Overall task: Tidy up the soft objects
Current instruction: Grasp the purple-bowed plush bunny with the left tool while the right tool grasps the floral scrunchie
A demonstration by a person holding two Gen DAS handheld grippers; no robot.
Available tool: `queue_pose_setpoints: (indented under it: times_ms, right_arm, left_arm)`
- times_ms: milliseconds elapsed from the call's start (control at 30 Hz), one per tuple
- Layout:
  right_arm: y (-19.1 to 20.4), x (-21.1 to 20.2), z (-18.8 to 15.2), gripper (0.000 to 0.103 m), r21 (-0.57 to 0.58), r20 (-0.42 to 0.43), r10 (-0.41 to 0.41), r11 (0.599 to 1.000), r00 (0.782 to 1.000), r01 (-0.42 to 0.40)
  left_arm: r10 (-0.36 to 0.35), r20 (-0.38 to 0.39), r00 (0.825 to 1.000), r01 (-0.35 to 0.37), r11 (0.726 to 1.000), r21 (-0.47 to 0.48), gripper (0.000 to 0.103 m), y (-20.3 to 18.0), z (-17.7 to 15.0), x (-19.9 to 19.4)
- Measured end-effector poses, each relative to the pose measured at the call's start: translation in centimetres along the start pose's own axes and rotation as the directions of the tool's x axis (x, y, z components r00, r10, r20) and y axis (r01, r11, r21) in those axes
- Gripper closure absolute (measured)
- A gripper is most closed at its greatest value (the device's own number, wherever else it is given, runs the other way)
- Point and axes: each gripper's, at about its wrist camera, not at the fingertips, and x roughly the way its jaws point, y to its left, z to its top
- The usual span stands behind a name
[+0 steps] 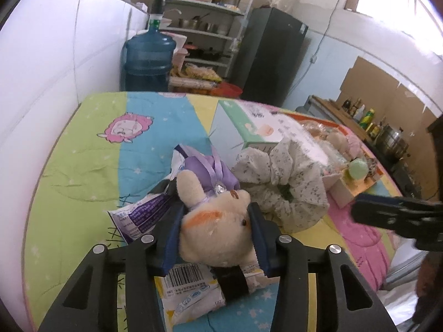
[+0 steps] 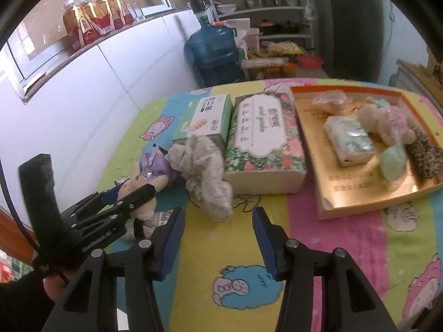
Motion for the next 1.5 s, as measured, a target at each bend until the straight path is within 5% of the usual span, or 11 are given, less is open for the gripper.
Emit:
queue_pose_setpoints:
  times_ms: [233,633,733,767,933,1500]
  right_arm:
    - [-0.1,3.1,1.0,0.052,0.074,-0.076,0.005,0.997,0.997,0.000]
    - [0.8,6.1,1.7,0.052,0.018,-0.039,0.025,1.000,0.999,-0.024]
    - [1.3,6.4,1.7,0.089,-0.005,-0.051,0.011,1.000,0.999,-0.011]
    - [1.3,6.5,1.5,0.091,-0.001,-0.058,0.022,1.000,0.998,-0.022]
    - [1.1,4.7,0.7,0.095,0.034,-0.034,0.082,0.996,0.996,-0.080]
    - [0.6,-4.2,2.0,0.095,-0.003,0.136,0.046,0.999,0.990,-0.046]
  left_arm:
    - [-0.003,0.047,0.999,0.003,1.000,-0.013,0.057,0.8,0.6,-2.0]
    - [-0.010,0.017,1.000,0.010,1.000,-0.023,0.057,2.1,0.4,-1.4]
    - [-0.013,0.014,1.000,0.013,1.000,-0.025,0.056,2.3,0.3,-1.3]
    - [-0.013,0.014,1.000,0.014,1.000,-0.025,0.056,2.4,0.3,-1.3]
    - [-0.012,0.022,1.000,0.013,0.999,-0.032,0.056,2.6,0.3,-1.6]
    - [-0.023,0.097,0.995,0.026,0.999,-0.029,0.056,1.3,1.4,-4.9]
